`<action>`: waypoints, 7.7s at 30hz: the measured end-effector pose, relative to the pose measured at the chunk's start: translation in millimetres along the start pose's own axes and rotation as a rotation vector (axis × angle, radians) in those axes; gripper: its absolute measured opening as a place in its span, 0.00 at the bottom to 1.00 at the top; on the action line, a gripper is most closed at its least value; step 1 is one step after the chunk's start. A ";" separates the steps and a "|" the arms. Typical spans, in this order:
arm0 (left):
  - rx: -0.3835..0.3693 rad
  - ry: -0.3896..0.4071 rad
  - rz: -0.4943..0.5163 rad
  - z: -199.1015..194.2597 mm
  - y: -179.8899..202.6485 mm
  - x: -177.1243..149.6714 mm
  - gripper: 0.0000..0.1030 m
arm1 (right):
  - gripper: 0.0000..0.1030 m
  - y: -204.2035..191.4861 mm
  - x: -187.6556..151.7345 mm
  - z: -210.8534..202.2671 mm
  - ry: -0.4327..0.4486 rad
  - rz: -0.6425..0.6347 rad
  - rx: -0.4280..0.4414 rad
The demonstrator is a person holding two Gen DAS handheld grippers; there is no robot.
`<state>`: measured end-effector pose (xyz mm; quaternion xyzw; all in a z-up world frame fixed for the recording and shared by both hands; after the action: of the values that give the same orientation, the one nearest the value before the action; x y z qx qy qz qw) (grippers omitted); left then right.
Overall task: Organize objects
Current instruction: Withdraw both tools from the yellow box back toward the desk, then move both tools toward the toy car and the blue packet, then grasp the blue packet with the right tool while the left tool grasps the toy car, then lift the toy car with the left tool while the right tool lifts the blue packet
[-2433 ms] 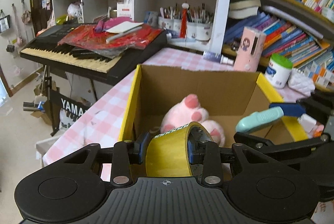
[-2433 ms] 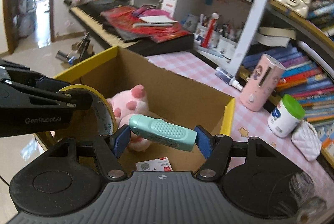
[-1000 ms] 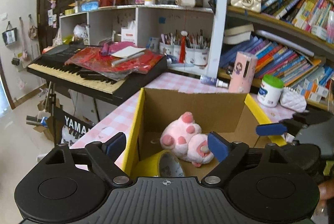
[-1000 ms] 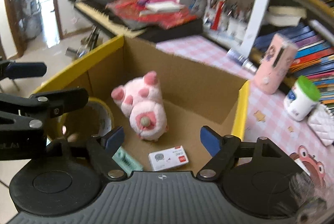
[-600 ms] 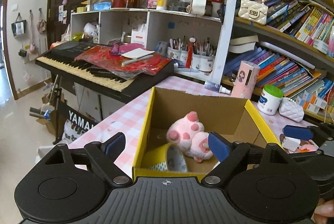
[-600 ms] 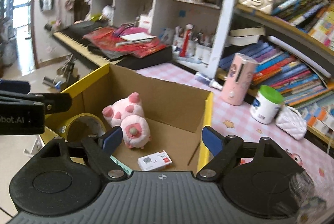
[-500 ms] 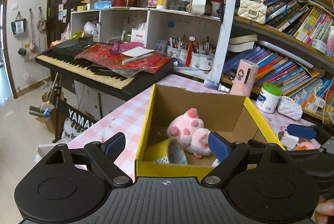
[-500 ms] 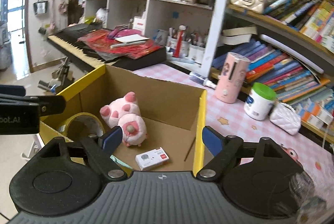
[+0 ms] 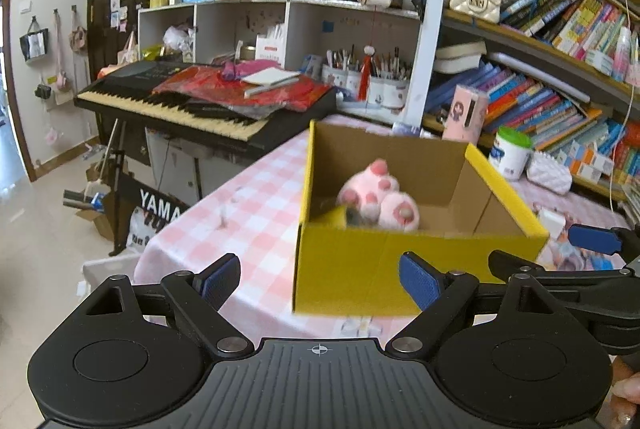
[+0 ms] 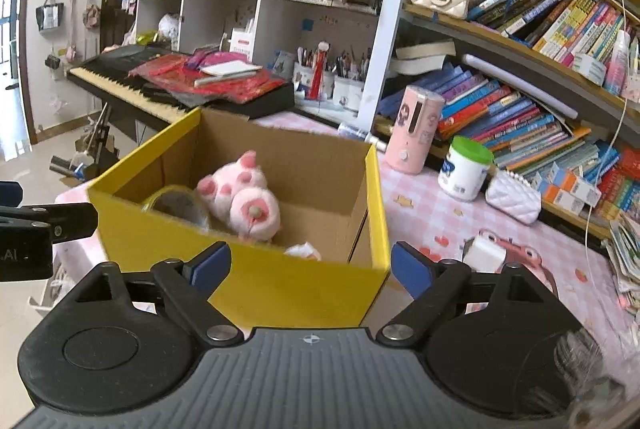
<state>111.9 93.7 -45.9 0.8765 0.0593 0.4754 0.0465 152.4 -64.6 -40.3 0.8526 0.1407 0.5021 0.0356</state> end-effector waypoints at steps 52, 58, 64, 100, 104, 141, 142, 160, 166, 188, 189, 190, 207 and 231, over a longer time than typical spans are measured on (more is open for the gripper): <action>-0.238 -0.197 0.161 -36.0 59.5 -90.2 0.86 | 0.85 46.7 -128.4 -96.8 -0.217 0.176 -0.239; -0.276 -0.204 0.193 -30.6 79.4 -90.5 0.86 | 0.85 64.6 -135.9 -101.4 -0.230 0.206 -0.278; -0.296 -0.201 0.213 -22.0 95.8 -85.3 0.86 | 0.85 81.8 -137.5 -97.7 -0.237 0.230 -0.301; -0.322 -0.194 0.245 65.7 240.1 -46.1 0.86 | 0.85 230.2 -118.0 -16.5 -0.247 0.249 -0.306; -0.305 -0.187 0.231 73.6 252.7 -41.8 0.86 | 0.85 246.4 -114.2 -5.2 -0.240 0.236 -0.289; -0.195 -0.170 0.277 135.8 315.5 -19.4 0.85 | 0.74 321.8 -123.5 148.0 -0.329 0.252 -0.122; -0.195 -0.171 0.277 136.5 316.0 -19.8 0.85 | 0.73 321.8 -124.8 150.9 -0.336 0.254 -0.119; -0.226 -0.214 0.244 179.9 342.2 -22.4 0.84 | 0.38 339.9 -124.8 118.0 -0.261 0.263 -0.128; -0.243 -0.263 0.251 202.2 359.0 -31.7 0.81 | 0.38 340.9 -128.3 106.5 -0.262 0.222 -0.135; -0.282 -0.347 0.127 201.5 340.7 -39.0 0.45 | 0.38 323.1 -125.8 92.1 -0.271 0.200 -0.104; -0.287 -0.347 0.123 198.3 339.7 -38.7 0.45 | 0.38 320.7 -124.8 91.2 -0.272 0.202 -0.098; -0.292 -0.345 0.120 194.8 338.8 -38.1 0.45 | 0.38 318.5 -124.3 90.4 -0.273 0.204 -0.093; -0.357 -0.253 0.077 114.4 290.5 -28.8 0.45 | 0.38 274.1 -110.9 60.8 -0.282 0.232 -0.056; -0.344 -0.232 -0.003 27.1 141.7 -55.0 0.45 | 0.38 126.7 -109.6 -16.2 -0.308 0.226 -0.022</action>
<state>113.3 -55.2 -86.6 0.9044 -0.0274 0.3746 0.2026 114.2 -217.5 -99.5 0.9293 0.0313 0.3679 0.0095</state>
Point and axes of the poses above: each gripper's, at about its wrist camera, not at the fingertips, and z roughly the way its jaws point, y to its right, x to its top, the point moved 10 cm from there along z, roughly the way its jaws point, and after that the axes turned 5 degrees about -x, right-handed, at the moved point
